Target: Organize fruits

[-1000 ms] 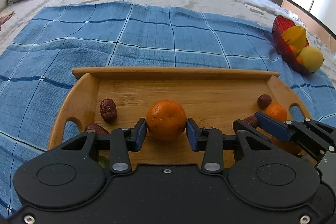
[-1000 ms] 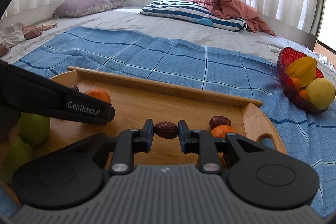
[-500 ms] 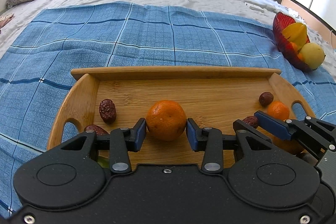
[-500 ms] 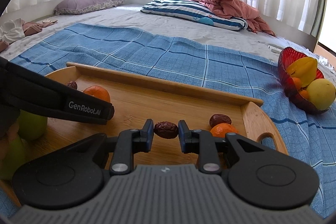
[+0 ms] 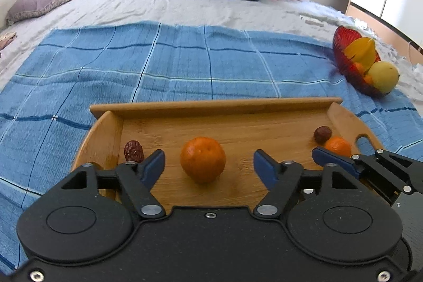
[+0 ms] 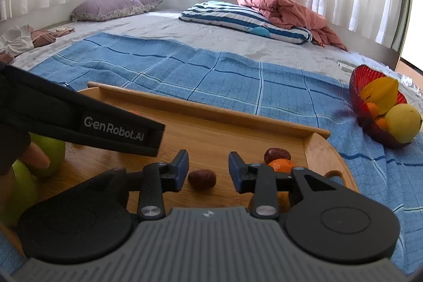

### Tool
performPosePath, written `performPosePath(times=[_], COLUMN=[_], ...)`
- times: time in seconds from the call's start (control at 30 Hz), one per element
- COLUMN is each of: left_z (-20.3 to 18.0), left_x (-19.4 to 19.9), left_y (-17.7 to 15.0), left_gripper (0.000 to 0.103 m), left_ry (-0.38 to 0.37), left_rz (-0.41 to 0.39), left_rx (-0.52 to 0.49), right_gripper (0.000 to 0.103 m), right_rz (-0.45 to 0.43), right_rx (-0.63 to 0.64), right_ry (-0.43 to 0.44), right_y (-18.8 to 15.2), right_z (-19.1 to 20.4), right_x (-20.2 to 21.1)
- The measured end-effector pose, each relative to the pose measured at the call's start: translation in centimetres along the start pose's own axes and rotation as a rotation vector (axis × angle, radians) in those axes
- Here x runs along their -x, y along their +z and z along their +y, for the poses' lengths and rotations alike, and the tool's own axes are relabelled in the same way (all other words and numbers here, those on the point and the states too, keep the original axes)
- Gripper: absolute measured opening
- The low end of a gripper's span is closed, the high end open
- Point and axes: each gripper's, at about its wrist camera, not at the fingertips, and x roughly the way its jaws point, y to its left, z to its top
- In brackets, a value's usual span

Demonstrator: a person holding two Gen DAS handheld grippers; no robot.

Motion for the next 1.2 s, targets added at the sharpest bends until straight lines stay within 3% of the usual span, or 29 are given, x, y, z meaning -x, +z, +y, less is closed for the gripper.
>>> performPosePath(times=[0.23,0.3,0.43,0.8,1.2], left_z=[-0.1,0.1,0.5,1.4,1.7], left_x=[1.8,2.4,3.7,6.9,10.1], left_y=[0.1,0.1,-0.2,-2.3,-5.3], left_gripper=[0.087,0.098,0.103,0.103,0.103], left_ry=[0.005,0.006,0.016,0.026,0.035], left_rz=[-0.042,-0.055,-0.09,-0.126,-0.176], left_rx=[-0.012,-0.001,0.006,0.017,0.005], right_gripper=[0.069,0.073,0.082,0.09,0.09], right_rz=[-0.046,-0.06,-0.085,-0.092,-0.111], right_rx=[-0.01,-0.002,-0.005,-0.062,-0.127], right_ry=[0.0,-0.011,-0.021,-0.093,-0.116], right_y=[0.4,0.4,0.3,-1.0,-2.7], right_z=[-0.1,-0.1,-0.3,-1.5,-2.3], right_x=[1.8,2.3,3.5,5.6,7.9])
